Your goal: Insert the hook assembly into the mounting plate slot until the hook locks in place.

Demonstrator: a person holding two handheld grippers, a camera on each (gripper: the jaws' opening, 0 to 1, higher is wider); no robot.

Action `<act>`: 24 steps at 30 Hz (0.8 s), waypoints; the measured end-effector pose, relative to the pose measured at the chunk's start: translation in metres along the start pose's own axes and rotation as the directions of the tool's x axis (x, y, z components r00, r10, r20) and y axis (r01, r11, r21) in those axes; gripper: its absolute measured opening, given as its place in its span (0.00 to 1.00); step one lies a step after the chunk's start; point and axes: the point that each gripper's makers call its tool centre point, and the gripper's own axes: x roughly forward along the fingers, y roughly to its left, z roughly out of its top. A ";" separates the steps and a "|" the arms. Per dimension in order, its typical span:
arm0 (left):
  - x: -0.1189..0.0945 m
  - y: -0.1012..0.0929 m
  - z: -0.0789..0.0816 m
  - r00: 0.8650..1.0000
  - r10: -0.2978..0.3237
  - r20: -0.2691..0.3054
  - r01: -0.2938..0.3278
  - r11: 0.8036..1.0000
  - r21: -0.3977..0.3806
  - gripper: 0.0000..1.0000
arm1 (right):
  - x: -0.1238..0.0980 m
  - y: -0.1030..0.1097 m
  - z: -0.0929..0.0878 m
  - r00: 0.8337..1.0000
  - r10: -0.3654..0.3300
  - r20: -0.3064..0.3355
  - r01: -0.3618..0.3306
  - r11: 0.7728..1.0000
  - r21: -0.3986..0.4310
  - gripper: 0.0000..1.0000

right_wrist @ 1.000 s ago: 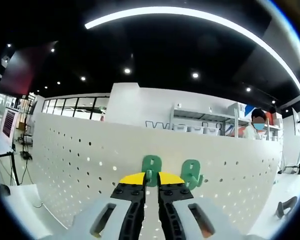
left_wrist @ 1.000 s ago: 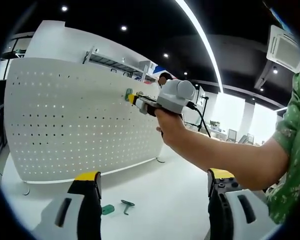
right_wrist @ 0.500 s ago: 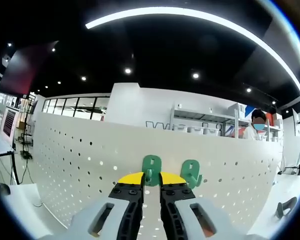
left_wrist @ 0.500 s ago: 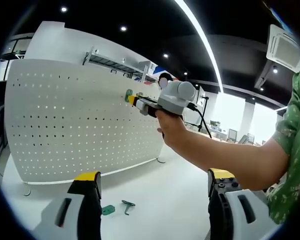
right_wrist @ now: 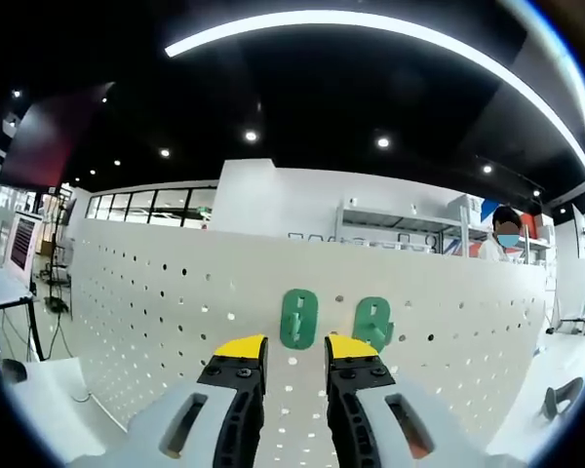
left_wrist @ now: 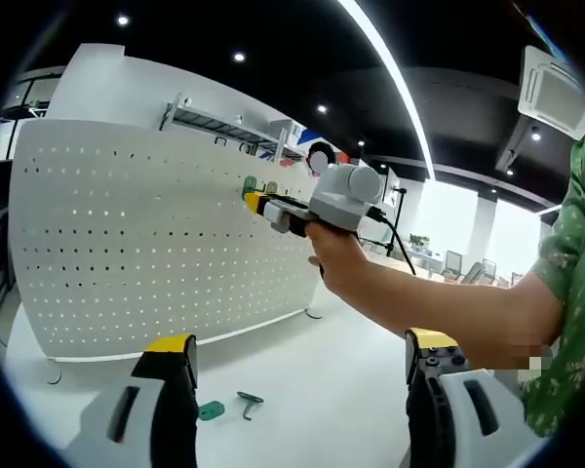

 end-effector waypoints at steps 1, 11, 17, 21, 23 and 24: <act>0.000 0.000 0.000 1.000 0.000 0.000 0.000 1.000 0.001 0.91 | 0.000 0.000 -0.001 1.000 0.000 -0.002 0.000 1.000 0.000 0.26; 0.000 -0.002 -0.001 1.000 -0.001 -0.002 0.001 1.000 0.003 0.91 | -0.006 0.003 -0.010 1.000 0.016 -0.025 -0.015 0.999 0.051 0.40; 0.001 -0.002 0.000 1.000 -0.002 0.000 0.002 1.000 0.004 0.91 | -0.009 0.005 -0.017 0.999 0.027 -0.044 -0.025 0.998 0.059 0.44; 0.001 -0.002 0.000 1.000 -0.001 0.001 0.001 1.000 0.008 0.91 | -0.011 0.006 -0.019 0.998 0.038 -0.050 -0.035 0.997 0.065 0.47; 0.000 -0.002 0.000 1.000 0.001 0.001 -0.001 1.000 0.007 0.91 | -0.012 0.007 -0.019 0.998 0.045 -0.051 -0.041 0.997 0.071 0.49; 0.000 -0.002 0.000 1.000 0.003 0.000 -0.003 1.000 0.008 0.91 | -0.012 0.007 -0.019 0.998 0.047 -0.051 -0.043 0.997 0.071 0.49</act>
